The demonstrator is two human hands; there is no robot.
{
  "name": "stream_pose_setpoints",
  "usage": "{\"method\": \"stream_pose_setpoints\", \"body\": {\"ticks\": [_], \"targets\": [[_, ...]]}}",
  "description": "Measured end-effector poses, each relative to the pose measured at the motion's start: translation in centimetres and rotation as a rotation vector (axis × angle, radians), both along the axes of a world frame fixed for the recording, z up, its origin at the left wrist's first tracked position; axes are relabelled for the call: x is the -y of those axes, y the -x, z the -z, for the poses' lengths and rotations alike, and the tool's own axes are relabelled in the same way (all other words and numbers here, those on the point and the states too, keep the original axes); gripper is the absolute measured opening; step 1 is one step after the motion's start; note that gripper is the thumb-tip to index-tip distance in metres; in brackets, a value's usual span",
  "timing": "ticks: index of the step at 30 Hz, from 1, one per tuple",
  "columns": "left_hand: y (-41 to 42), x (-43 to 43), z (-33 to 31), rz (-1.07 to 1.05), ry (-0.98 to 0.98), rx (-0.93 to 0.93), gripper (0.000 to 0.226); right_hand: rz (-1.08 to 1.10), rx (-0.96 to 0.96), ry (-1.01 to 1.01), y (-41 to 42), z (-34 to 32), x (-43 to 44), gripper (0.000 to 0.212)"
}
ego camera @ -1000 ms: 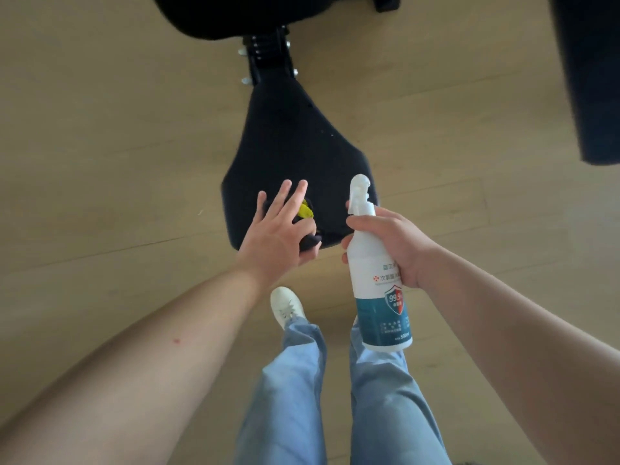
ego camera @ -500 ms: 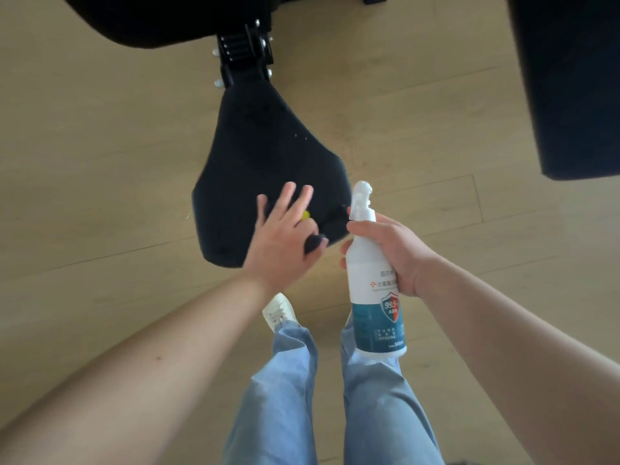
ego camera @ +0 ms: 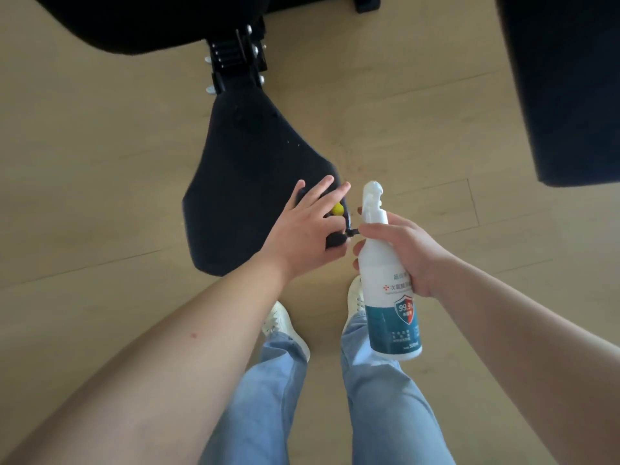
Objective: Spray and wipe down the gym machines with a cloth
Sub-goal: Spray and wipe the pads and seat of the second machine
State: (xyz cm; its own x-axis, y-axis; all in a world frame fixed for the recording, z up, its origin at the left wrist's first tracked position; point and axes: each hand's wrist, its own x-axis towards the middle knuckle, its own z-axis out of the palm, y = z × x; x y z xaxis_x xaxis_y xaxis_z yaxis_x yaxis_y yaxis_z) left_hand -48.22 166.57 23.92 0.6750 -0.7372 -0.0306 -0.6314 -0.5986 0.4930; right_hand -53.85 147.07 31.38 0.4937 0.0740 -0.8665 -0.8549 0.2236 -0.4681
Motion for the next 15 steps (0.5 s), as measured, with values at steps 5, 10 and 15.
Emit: {"method": "stream_pose_setpoints", "body": {"ticks": [5, 10, 15], "targets": [[2.4, -7.3, -0.5, -0.218, -0.084, 0.034, 0.025, -0.081, 0.016, -0.107, -0.8, -0.8, -4.3, 0.035], [3.7, -13.3, -1.2, -0.433, -0.133, 0.006, 0.023, -0.205, 0.024, -0.098, -1.9, -0.9, -9.0, 0.027], [5.4, -15.1, -1.6, -0.823, 0.053, -0.269, 0.018, -0.32, -0.008, -0.124, -3.0, -1.0, -13.7, 0.027]]}}
